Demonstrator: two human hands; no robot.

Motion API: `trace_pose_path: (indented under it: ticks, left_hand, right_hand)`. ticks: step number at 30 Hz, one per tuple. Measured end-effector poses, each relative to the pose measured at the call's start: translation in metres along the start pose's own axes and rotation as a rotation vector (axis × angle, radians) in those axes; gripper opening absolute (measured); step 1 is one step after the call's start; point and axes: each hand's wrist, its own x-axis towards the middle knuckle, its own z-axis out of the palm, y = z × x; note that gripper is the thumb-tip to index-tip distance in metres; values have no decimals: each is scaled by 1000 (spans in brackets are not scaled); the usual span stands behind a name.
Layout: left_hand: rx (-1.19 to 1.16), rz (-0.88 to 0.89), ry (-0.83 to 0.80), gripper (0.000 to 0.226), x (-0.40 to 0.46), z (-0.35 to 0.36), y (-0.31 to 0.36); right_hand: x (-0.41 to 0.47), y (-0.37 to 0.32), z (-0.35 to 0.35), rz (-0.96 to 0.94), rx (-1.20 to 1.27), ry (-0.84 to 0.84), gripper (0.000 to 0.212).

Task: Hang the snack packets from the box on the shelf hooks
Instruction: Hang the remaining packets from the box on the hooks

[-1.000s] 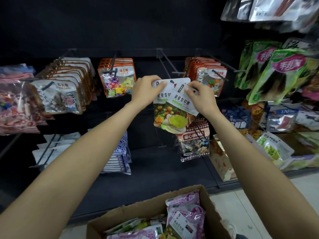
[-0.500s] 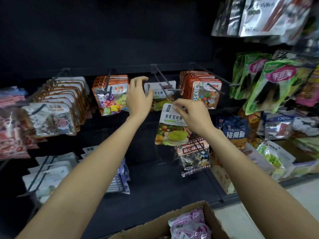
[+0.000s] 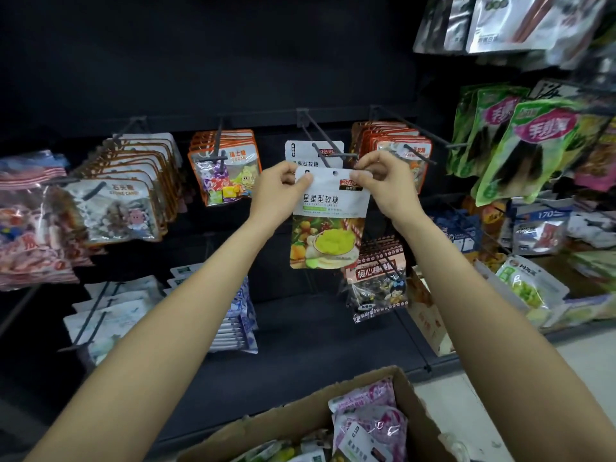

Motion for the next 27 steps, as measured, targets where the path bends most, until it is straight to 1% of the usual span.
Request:
trace_pose_path:
  ticks: [4,6,9,11,14,15,18,22,24,27]
  left_hand:
    - [61,-11,60,13,6,8,-2]
    - [80,11,72,11,7,9,-6]
    - [114,90,68,8,6,9,-13]
    - [162,186,99,9,4,9,-16]
    - [355,458,187,13,-2,9,-21]
    - [389,499,214,15,-3,8,-22]
    - [334,451,278,19,1,9,-30]
    - [245,281,274,17,12,18,-34]
    - [257,199,264,18,22,22,-35]
    - [296,110,272,22,46,25,-36]
  right_hand:
    - [8,2,11,-3,57,58,17]
    - [9,4,13,-12,42,40,15]
    - [10,8,13,-42,18,15,10]
    - [11,9,12,-86,-4,19,9]
    - [11,9,10,-171,-30,-3,9]
    - [10,8,10,-190,-26,-7,8]
    - [13,10,13,-202,-17,-3,8]
    - [21,18,22,-164,-54,57,9]
    - [29,23,29,-182,-139,117,8]
    - [42,37,45,-263,-380,162,18]
